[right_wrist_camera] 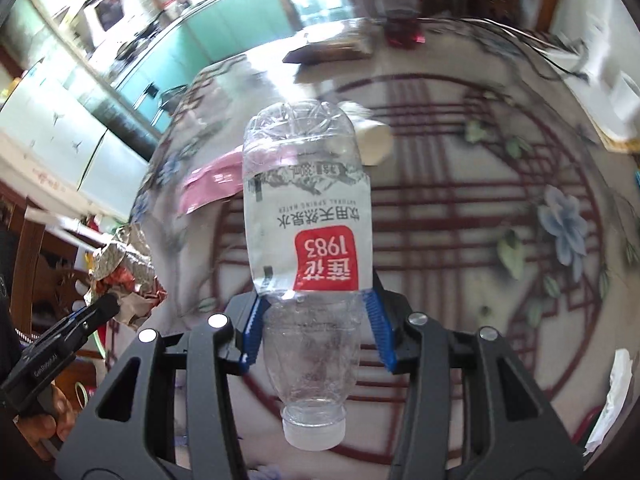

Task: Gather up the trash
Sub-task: 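Carry the crumpled paper and water bottle over the red bucket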

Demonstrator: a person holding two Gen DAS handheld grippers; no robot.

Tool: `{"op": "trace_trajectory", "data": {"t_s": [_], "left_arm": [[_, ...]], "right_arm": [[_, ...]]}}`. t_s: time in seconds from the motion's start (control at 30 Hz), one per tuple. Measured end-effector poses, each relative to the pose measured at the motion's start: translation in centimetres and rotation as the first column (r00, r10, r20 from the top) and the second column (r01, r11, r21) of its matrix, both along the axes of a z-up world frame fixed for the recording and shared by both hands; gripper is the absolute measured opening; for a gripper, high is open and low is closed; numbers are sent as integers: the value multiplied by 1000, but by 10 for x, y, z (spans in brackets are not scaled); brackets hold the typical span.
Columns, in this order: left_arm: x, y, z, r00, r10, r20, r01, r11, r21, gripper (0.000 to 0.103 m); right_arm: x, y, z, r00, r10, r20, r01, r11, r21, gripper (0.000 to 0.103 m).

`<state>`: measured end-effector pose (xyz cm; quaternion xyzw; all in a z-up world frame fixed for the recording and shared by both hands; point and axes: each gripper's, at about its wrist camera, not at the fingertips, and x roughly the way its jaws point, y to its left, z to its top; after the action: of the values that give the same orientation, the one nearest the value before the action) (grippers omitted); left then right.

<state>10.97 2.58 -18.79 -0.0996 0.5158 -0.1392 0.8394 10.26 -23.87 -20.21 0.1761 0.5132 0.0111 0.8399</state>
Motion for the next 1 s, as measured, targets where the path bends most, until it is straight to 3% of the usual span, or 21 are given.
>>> {"op": "trace_trajectory", "data": {"t_s": [0.43, 0.77, 1.0], "left_arm": [[-35, 91, 7, 983, 184, 5, -184, 983, -4, 17], [-46, 148, 23, 966, 259, 29, -259, 966, 21, 17], [-42, 189, 40, 965, 245, 93, -248, 969, 20, 18]], "right_arm": [[9, 82, 6, 989, 144, 9, -144, 989, 31, 44], [1, 141, 27, 966, 248, 67, -249, 968, 9, 44], [-20, 190, 44, 959, 262, 109, -260, 965, -31, 44]]}}
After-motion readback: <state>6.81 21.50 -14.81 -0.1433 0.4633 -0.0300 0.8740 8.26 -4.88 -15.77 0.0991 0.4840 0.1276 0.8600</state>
